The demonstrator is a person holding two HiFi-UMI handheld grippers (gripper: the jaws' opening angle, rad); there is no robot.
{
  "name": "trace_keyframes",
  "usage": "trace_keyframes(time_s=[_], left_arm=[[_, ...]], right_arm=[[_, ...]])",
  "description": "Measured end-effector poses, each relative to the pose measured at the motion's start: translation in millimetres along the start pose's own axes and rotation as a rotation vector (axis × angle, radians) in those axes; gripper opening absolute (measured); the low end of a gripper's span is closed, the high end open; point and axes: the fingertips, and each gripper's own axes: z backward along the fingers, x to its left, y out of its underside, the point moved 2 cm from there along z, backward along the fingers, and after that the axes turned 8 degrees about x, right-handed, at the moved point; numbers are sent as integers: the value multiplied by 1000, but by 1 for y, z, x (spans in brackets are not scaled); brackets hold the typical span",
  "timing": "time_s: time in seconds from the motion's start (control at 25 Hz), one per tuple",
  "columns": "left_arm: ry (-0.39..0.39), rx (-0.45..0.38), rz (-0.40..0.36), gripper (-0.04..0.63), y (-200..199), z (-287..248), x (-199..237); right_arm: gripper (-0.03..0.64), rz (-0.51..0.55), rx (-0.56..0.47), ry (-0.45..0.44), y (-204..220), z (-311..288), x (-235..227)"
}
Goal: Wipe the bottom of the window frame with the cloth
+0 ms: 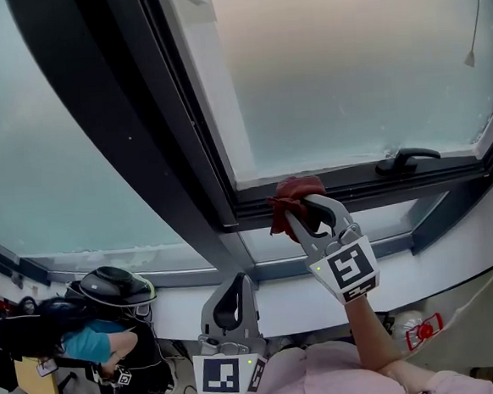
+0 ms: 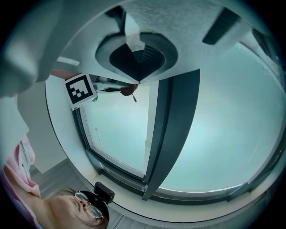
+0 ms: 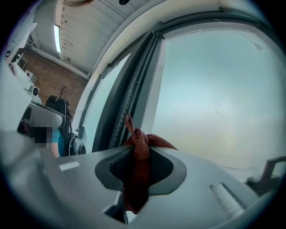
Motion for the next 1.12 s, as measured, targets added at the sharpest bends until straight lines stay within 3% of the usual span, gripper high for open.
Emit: trace_keyframes(time_s=[0.44,0.8,1.12], left_arm=[[-93,-6,5,-6,-1,23,32],[-111,1,18,-6,2,25,42],[-94,14,23,-6,6,22,36]], right_arm=[[80,42,71,-149,10,-54,63],[80,121,101,-99,13,-73,73],[80,135,103,-129,15,-71,74]])
